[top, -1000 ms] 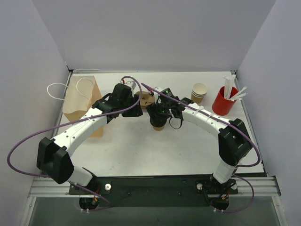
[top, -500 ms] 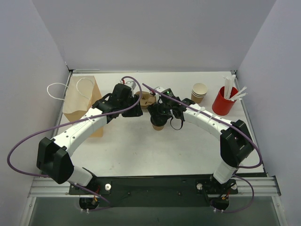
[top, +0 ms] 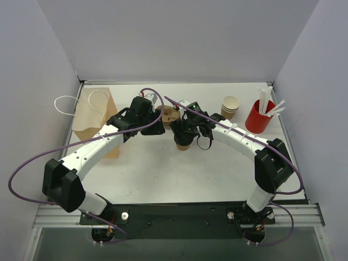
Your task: Pack the takeout coffee
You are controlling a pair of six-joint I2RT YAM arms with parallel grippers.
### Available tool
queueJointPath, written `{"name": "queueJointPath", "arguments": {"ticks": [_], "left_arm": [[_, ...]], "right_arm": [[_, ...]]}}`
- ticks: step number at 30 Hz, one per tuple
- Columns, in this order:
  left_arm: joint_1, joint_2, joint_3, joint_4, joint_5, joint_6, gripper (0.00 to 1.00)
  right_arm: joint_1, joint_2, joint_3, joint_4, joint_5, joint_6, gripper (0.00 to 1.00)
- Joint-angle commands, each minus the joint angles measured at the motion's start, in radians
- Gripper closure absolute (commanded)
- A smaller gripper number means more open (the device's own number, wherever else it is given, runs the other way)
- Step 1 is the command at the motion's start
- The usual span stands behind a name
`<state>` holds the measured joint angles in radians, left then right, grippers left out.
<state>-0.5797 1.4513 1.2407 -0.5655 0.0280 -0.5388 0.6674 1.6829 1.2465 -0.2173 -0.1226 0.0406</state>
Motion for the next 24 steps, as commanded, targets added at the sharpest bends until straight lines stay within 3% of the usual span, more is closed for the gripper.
{"name": "queueJointPath", "arguments": {"ticks": [1, 14, 24], "left_arm": [[0.001, -0.025, 0.009, 0.033, 0.007, 0.005, 0.46], [0.001, -0.020, 0.008, 0.038, 0.009, 0.005, 0.46], [0.001, -0.016, 0.005, 0.042, 0.012, 0.003, 0.46]], "right_arm": [[0.003, -0.006, 0.044, -0.017, -0.012, -0.015, 0.12], [0.011, 0.043, 0.030, -0.016, 0.043, -0.024, 0.15], [0.014, 0.051, 0.004, -0.013, 0.078, 0.016, 0.28]]}}
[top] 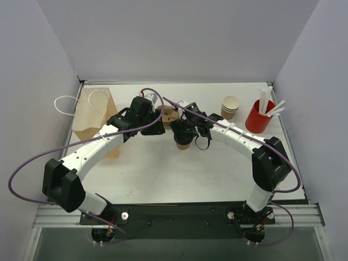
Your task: Pack the takeout coffee
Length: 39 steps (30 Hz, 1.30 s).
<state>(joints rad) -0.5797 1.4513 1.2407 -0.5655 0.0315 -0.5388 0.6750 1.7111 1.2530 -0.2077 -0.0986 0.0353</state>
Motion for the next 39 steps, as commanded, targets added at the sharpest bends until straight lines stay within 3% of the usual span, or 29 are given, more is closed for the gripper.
{"name": "queueJointPath", "arguments": {"ticks": [1, 9, 39], "left_arm": [[0.001, -0.012, 0.008, 0.042, 0.007, 0.003, 0.46], [0.001, -0.006, -0.001, 0.052, 0.011, 0.002, 0.46], [0.000, 0.020, -0.043, 0.079, 0.013, -0.013, 0.46]], "right_arm": [[0.008, 0.024, -0.007, -0.031, 0.059, 0.025, 0.28], [0.017, 0.051, -0.023, -0.087, 0.166, 0.061, 0.28], [0.034, 0.151, -0.041, -0.174, 0.286, 0.104, 0.29]]}}
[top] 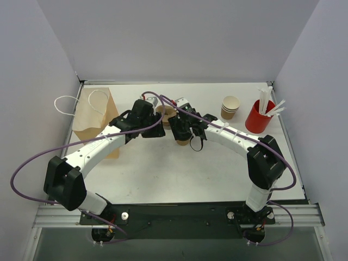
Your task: Pack the takeout coffee
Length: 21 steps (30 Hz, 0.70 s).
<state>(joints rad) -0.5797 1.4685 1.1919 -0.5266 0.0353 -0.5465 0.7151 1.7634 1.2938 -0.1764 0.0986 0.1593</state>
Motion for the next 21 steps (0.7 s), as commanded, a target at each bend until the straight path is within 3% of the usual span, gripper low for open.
{"name": "queueJointPath", "arguments": {"ticks": [1, 21], "left_arm": [[0.000, 0.004, 0.006, 0.043, 0.009, -0.007, 0.46], [-0.003, 0.046, -0.021, 0.079, 0.017, -0.021, 0.46]], "right_arm": [[-0.005, 0.099, -0.082, -0.209, 0.090, -0.018, 0.29], [-0.006, 0.099, -0.111, -0.230, 0.073, -0.012, 0.31]]}}
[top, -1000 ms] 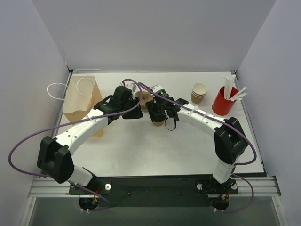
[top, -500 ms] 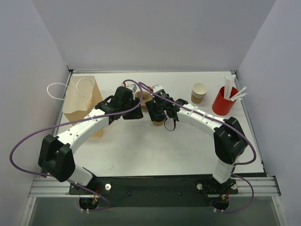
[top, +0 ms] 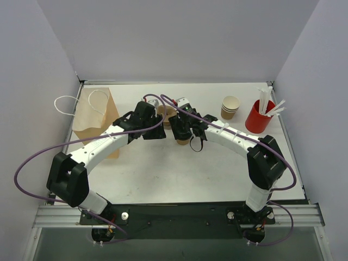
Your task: Pack the takeout coffee
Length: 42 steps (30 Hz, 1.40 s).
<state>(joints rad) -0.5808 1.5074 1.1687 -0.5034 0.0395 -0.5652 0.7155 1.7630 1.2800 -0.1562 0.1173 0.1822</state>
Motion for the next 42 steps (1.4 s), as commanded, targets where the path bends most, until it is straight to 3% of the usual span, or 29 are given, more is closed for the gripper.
{"name": "queueJointPath", "arguments": {"ticks": [1, 14, 23, 28, 35, 42], "left_arm": [[-0.002, 0.008, 0.003, 0.054, 0.011, -0.002, 0.46], [-0.002, 0.008, 0.003, 0.057, 0.011, -0.002, 0.46], [-0.002, -0.006, 0.005, 0.045, 0.011, -0.001, 0.46], [-0.001, -0.030, 0.022, 0.031, 0.002, 0.005, 0.46], [0.001, -0.055, 0.034, 0.012, -0.007, 0.014, 0.46], [0.001, -0.087, 0.025, 0.009, -0.001, 0.024, 0.46]], "right_arm": [[-0.007, 0.099, -0.102, -0.252, 0.055, -0.036, 0.31], [-0.002, 0.070, -0.179, -0.278, 0.108, -0.012, 0.30], [-0.005, 0.092, -0.131, -0.321, 0.116, 0.032, 0.31], [-0.011, 0.033, -0.091, -0.315, 0.096, 0.054, 0.34], [-0.054, -0.039, -0.064, -0.327, 0.055, 0.115, 0.47], [-0.088, -0.157, -0.109, -0.355, 0.073, 0.175, 0.48]]}}
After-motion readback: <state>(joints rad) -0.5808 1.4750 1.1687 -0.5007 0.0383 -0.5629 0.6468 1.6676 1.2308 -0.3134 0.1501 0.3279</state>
